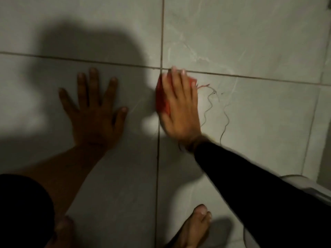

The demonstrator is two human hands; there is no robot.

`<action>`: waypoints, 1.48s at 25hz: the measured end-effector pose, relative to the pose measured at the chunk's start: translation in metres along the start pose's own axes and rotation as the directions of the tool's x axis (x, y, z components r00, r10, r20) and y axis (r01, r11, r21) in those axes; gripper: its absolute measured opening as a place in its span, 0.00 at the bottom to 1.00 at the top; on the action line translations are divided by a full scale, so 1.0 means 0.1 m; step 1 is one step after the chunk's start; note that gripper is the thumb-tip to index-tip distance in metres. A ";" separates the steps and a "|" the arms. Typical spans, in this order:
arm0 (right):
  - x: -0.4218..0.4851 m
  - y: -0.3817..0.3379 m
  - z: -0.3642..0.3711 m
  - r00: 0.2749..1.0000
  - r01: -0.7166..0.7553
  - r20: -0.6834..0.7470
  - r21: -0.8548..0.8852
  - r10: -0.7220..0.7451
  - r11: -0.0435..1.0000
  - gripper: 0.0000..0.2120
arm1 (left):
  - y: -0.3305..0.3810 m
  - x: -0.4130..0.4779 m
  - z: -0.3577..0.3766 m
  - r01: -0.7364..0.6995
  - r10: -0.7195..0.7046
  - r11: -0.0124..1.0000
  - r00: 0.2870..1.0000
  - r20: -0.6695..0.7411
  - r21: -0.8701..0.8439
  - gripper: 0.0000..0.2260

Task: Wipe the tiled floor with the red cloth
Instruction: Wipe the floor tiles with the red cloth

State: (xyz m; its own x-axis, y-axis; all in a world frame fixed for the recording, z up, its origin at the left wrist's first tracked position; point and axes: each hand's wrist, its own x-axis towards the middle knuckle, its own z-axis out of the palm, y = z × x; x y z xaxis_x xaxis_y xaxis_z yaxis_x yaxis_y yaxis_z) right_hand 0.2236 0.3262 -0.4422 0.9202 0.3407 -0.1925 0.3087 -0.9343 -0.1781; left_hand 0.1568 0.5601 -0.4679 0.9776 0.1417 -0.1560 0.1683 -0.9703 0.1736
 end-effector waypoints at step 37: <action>-0.74 1.12 0.00 0.928 -0.364 -0.027 0.140 0.371 0.921 0.44 | -0.03 0.03 0.03 -0.185 0.187 0.982 0.982 -0.034 0.040 0.32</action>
State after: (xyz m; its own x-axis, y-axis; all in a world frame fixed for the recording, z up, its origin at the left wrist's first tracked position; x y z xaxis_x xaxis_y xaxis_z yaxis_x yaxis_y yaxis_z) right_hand 0.1905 0.1964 -0.4475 0.9752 -0.0331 -0.2187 -0.0844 -0.9697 -0.2293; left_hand 0.1584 0.5626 -0.4716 0.9955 -0.0354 -0.0878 -0.0209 -0.9868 0.1603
